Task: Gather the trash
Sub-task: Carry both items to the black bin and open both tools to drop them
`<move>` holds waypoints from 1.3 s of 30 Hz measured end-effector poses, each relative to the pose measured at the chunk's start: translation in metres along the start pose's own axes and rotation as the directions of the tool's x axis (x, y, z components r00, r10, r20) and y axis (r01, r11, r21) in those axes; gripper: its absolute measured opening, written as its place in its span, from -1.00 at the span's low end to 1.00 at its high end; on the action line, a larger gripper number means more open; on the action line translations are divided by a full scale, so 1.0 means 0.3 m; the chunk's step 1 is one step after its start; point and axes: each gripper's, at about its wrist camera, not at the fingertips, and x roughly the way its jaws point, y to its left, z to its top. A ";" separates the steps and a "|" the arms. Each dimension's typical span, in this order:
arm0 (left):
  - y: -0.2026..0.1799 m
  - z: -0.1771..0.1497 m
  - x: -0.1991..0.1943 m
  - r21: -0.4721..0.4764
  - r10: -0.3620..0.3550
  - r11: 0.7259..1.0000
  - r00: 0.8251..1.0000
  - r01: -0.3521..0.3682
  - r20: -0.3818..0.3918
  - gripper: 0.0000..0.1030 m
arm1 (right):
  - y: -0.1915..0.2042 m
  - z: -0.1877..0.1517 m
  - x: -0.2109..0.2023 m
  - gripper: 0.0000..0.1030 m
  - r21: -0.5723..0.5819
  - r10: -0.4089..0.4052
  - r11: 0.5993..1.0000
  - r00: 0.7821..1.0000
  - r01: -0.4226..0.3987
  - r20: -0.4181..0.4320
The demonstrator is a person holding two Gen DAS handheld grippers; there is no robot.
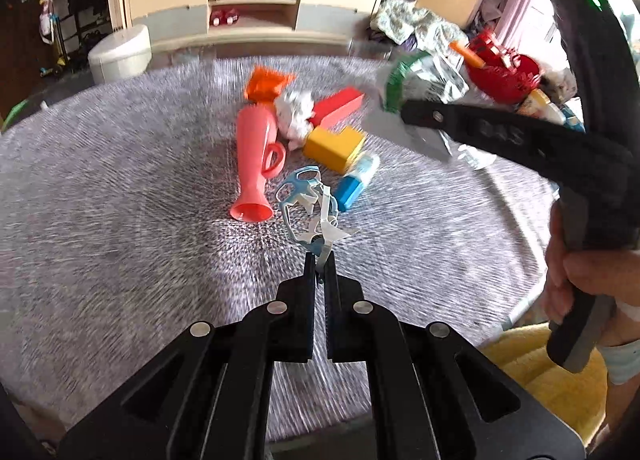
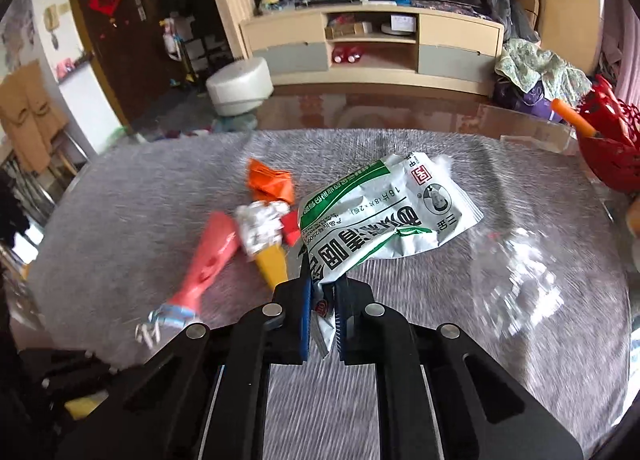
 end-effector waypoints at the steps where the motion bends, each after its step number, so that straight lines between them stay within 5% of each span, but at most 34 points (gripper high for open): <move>1: -0.008 -0.008 -0.029 0.002 0.000 1.000 1.000 0.000 0.012 -0.95 | 0.003 -0.007 -0.030 -0.78 -0.001 0.002 1.000 1.000 -0.002 0.007; 9: -0.076 -0.144 -0.265 0.023 -0.020 1.000 0.997 0.018 0.078 -0.95 | 0.054 -0.170 -0.271 -0.78 -0.026 0.044 0.999 0.999 -0.044 -0.001; 17: -0.112 -0.362 -0.336 0.019 -0.047 0.999 0.998 0.046 0.034 -0.95 | 0.127 -0.427 -0.338 -0.77 -0.051 0.091 0.994 0.991 -0.096 -0.102; 25: -0.096 -0.587 -0.256 -0.040 -0.062 0.997 0.994 0.059 -0.094 -0.94 | 0.171 -0.676 -0.266 -0.77 -0.047 0.102 0.992 0.959 -0.118 -0.265; 35: -0.044 -0.793 -0.046 -0.150 -0.104 0.987 0.948 0.061 -0.302 -0.94 | 0.170 -0.843 -0.109 -0.76 0.015 0.103 0.994 0.902 -0.107 -0.419; 39: -0.019 -0.807 -0.006 -0.182 -0.112 0.982 0.940 0.055 -0.323 -0.94 | 0.182 -0.859 -0.064 -0.73 0.009 0.092 0.995 0.892 -0.098 -0.443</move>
